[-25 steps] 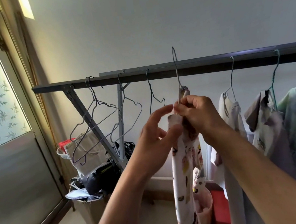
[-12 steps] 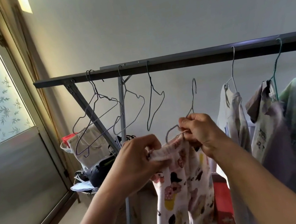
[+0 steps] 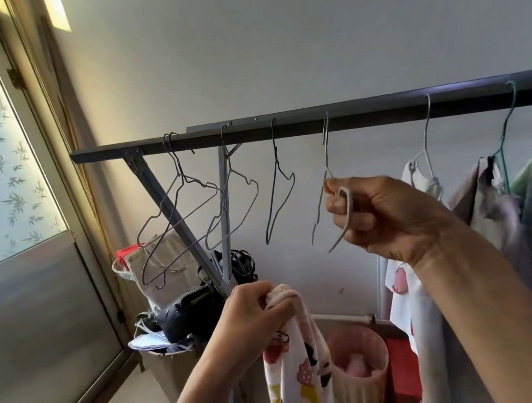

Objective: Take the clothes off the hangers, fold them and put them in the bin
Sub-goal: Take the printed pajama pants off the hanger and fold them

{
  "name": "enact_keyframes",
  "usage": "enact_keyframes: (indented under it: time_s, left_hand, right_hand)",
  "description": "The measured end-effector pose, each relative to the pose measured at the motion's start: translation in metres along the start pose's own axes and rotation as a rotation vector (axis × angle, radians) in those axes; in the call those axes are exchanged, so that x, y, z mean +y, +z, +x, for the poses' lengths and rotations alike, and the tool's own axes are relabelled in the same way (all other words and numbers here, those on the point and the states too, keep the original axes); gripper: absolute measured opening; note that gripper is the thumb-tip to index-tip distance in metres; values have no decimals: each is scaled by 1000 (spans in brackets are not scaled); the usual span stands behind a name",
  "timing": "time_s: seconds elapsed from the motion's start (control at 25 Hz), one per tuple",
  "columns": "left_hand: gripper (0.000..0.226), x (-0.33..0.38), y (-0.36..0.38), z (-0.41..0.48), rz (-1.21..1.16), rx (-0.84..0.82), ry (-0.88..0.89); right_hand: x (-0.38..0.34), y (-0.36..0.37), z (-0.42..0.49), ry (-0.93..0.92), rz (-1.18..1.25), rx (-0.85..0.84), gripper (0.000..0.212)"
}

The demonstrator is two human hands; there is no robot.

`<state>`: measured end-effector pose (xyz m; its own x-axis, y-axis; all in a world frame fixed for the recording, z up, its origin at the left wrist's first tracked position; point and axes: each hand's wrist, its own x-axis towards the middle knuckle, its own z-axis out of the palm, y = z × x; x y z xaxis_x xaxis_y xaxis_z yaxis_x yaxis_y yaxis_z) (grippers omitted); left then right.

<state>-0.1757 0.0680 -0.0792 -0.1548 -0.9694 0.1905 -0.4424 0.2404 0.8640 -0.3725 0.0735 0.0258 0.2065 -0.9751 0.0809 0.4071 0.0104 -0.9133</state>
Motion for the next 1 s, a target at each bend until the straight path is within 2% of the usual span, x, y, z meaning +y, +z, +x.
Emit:
enact_keyframes:
  time_s: [0.12, 0.2, 0.24, 0.32, 0.36, 0.6, 0.68, 0.76, 0.84, 0.88, 0.92, 0.96, 1.0]
  left_hand:
    - [27, -1, -2, -2, -182, -2, -72]
    - [38, -2, -10, -6, -307, -52, -100]
    - [38, -3, -14, -7, -372, -61, -122]
    - [21, -3, -22, -8, -501, -24, -159]
    - [20, -3, -26, -9, -539, -12, -155]
    - [32, 5, -49, -15, -610, 23, -126]
    - [35, 4, -53, -14, -656, 31, -134]
    - [30, 4, -57, -15, -722, 33, -144]
    - [21, 5, -60, -15, -766, 42, -147]
    - [19, 6, -62, -14, -765, 45, -149]
    - [21, 6, -64, -14, -764, 41, -146]
    - [26, 7, -65, -14, -762, 30, -145]
    - [34, 8, -66, -13, -757, 12, -140]
  right_hand:
    - [-14, 1, 12, -146, -176, 102, 17]
    - [-21, 0, 29, -184, -286, 185, 14]
    - [-23, -1, 37, -180, -317, 219, 14]
    - [-23, -3, 50, -149, -355, 264, 15]
    - [-21, -5, 53, -129, -375, 278, 15]
    - [9, -8, 60, -50, -507, 319, 14]
    - [14, -9, 58, -73, -675, 396, 24]
    - [19, -10, 54, -117, -1047, 516, 48]
    - [25, -6, 46, -317, -1444, 722, 55]
    - [28, 0, 40, -495, -1560, 793, 54]
    - [31, 9, 33, -694, -1635, 796, 49]
    - [33, 21, 27, -880, -1651, 717, 42]
    - [35, 31, 23, -1015, -1621, 528, 33]
